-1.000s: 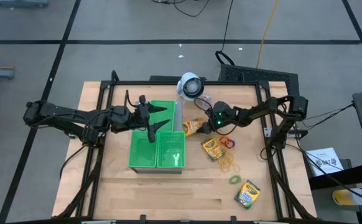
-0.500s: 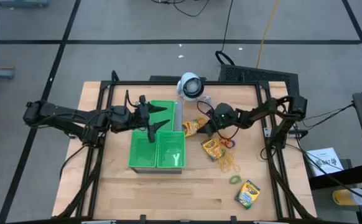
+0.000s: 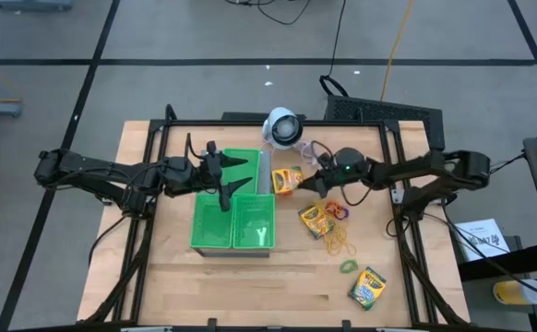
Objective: Pick & Place Office Desk Supplies
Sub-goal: Put the crayons box into the top green basket on the shelf
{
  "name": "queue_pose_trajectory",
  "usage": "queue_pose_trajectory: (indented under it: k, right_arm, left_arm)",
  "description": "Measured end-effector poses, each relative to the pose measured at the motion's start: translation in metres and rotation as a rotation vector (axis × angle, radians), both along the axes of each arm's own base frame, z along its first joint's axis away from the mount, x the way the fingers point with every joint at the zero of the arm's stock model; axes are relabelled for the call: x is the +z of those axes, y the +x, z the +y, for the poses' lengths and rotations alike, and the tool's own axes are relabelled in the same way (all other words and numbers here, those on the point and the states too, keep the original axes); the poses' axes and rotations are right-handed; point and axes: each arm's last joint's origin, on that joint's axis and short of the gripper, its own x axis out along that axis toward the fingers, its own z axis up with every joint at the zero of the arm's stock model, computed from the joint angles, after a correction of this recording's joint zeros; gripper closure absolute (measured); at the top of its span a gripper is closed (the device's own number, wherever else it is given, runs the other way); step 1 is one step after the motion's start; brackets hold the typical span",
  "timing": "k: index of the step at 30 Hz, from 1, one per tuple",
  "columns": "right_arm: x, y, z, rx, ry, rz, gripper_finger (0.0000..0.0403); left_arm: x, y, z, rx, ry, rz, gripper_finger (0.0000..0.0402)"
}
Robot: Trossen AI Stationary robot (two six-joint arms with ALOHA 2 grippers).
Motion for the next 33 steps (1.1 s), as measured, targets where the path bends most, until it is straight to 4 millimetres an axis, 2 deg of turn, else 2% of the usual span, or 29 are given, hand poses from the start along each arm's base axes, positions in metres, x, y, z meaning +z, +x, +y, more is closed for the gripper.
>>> queue_pose_trajectory:
  k: [7,12,22,28,33]
  right_arm:
    - [0.027,-0.016,0.001,-0.049,-0.096,-0.042,0.0332]
    - [0.037,-0.027,0.000,-0.116,-0.153,-0.019,0.0332]
    - [0.064,-0.039,0.006,-0.122,-0.232,-0.170,0.0332]
    - [0.084,-0.044,0.009,-0.124,-0.309,-0.323,0.0332]
    - [0.096,-0.042,0.018,-0.084,-0.375,-0.445,0.0332]
  left_arm:
    - [0.002,0.000,0.000,0.000,-0.002,-0.026,0.0160]
    - [0.005,0.000,0.000,0.000,0.000,-0.047,0.0160]
    - [0.010,0.001,0.000,0.004,-0.055,-0.118,0.0160]
    - [0.008,0.016,0.000,0.010,-0.177,-0.230,0.0160]
    - [-0.005,0.033,0.010,0.005,-0.320,-0.260,0.0160]
